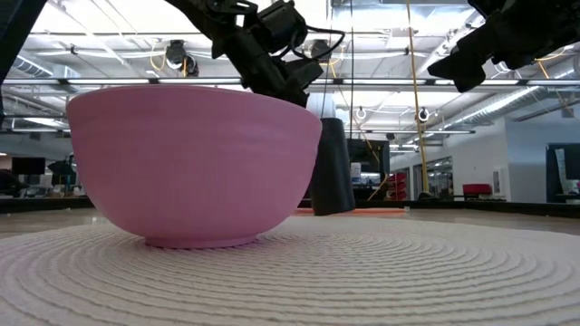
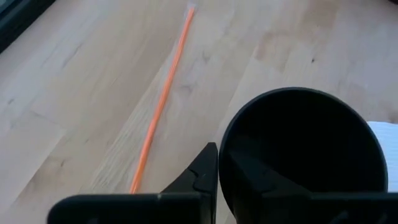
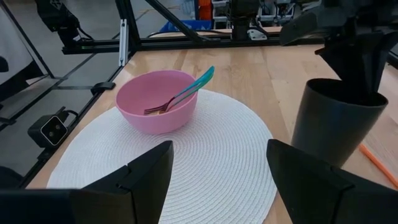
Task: Pick & Place Utensil
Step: Put the black cup on the white table mat at the right of the pink bowl
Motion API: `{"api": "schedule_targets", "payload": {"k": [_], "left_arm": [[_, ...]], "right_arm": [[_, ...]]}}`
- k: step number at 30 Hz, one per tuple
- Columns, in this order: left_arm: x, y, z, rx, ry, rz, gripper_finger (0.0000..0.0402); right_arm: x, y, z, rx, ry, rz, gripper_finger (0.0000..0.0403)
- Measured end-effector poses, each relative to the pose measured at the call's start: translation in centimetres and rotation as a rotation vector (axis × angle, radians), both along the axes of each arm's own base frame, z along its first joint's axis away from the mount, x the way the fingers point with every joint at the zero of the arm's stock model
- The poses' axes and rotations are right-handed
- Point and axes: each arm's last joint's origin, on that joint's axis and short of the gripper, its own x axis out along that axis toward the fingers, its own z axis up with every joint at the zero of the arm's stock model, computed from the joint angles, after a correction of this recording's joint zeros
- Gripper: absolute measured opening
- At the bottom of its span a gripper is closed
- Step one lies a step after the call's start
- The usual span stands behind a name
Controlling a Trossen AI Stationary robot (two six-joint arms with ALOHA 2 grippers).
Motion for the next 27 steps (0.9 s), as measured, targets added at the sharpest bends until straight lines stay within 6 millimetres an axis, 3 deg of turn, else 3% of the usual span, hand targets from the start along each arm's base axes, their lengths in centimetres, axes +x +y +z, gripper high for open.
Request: {"api": "schedule_targets", "payload": {"k": [14, 27], "left_arm": [[0.5, -0.1, 0.5, 0.0, -0.07, -0.051, 0.004], [0.3, -0.1, 1.3, 0.025, -0.091, -0.071, 0.0142]], "right_arm": [[-0.1, 0.0, -0.2, -0.009, 0.018, 0.001, 0.0254], [0.0, -0.1, 0.0, 0.008, 0.002, -0.031, 0.0254]]}}
